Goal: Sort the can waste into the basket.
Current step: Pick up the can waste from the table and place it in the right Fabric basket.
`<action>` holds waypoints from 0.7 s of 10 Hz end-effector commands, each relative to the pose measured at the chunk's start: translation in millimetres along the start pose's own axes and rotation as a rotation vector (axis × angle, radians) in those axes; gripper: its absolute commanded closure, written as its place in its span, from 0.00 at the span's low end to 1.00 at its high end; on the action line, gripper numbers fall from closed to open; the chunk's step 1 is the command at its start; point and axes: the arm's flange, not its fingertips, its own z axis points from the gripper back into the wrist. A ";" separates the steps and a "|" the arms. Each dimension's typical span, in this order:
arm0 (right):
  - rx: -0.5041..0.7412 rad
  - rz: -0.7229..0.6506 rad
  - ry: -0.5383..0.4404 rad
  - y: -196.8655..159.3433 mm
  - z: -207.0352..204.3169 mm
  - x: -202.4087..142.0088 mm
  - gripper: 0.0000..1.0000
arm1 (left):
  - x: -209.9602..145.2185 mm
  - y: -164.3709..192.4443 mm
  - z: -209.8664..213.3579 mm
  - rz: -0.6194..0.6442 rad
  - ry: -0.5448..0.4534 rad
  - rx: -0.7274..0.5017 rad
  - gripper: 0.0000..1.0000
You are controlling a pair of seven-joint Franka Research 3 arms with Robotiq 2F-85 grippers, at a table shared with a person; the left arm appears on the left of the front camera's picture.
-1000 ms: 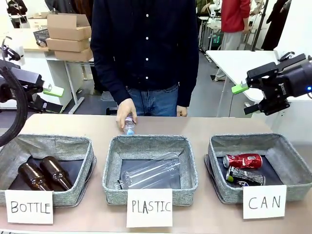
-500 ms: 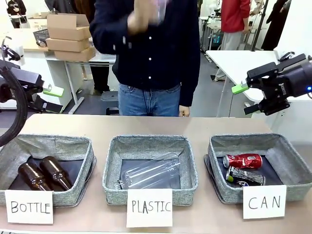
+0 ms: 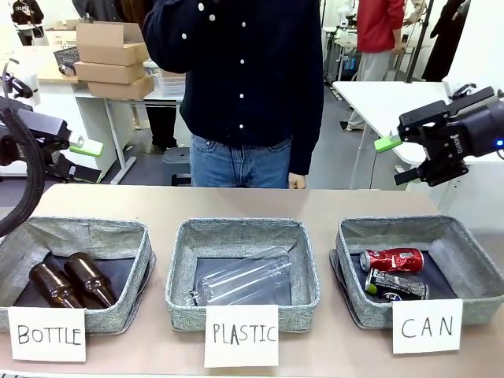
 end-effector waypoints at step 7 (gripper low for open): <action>0.003 0.030 0.004 0.3 2.3 1.9 0.00 | 0.3 0.2 0.7 -0.005 -0.007 -0.006 0.00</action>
